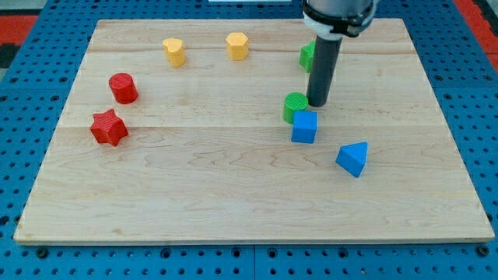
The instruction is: Push the green star into the green circle
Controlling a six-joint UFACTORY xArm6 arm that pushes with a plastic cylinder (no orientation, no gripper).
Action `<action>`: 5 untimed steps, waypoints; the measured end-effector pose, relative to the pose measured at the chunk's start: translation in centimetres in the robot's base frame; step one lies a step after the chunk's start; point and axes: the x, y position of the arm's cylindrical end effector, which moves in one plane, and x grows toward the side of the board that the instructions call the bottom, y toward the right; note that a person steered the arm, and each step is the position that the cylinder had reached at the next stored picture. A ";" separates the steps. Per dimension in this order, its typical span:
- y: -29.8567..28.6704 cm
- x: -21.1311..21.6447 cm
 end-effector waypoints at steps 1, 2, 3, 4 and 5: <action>6.0 -4.5; 10.1 -8.8; 2.0 -12.2; -1.9 -10.8; -2.1 -7.7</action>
